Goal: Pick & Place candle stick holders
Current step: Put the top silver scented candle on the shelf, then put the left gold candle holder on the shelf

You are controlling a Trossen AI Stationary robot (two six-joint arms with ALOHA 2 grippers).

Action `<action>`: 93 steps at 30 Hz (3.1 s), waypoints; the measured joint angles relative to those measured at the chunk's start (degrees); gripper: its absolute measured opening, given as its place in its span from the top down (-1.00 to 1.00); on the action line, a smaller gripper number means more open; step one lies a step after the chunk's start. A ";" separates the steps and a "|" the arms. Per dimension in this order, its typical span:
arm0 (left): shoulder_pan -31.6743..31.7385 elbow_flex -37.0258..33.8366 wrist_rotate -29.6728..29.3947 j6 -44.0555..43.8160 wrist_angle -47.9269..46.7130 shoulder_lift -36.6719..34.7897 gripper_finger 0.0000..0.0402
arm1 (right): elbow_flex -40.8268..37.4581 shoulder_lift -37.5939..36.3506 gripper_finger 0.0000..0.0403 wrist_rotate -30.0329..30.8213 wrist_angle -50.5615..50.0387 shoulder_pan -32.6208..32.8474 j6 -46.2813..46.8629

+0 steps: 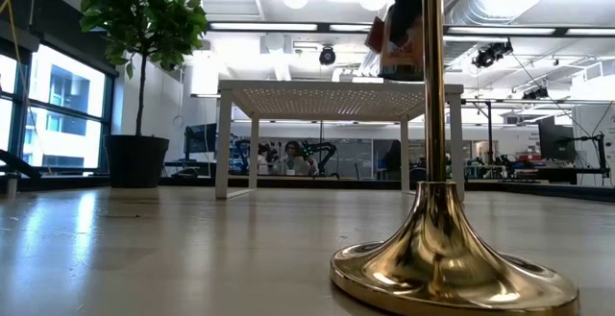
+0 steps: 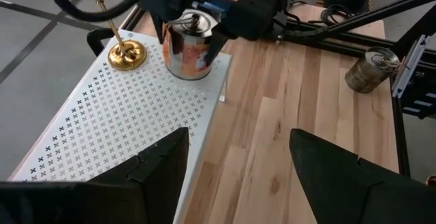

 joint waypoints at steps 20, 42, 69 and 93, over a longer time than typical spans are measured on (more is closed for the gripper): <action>0.00 0.00 0.07 -0.02 -0.02 0.02 -0.25 | -6.05 0.02 -0.69 -2.08 4.87 -0.41 -0.69; 0.00 0.00 0.04 -0.17 -0.09 0.02 -0.25 | -6.01 0.19 -0.81 1.29 5.19 -0.28 0.74; 0.00 0.00 0.02 -0.20 -0.52 0.02 -0.25 | -5.90 -10.16 -0.82 3.43 13.30 -0.28 0.41; -3.10 -0.02 33.94 -11.66 -7.73 0.04 -0.25 | -5.84 -27.63 -0.82 -4.96 25.98 14.61 7.51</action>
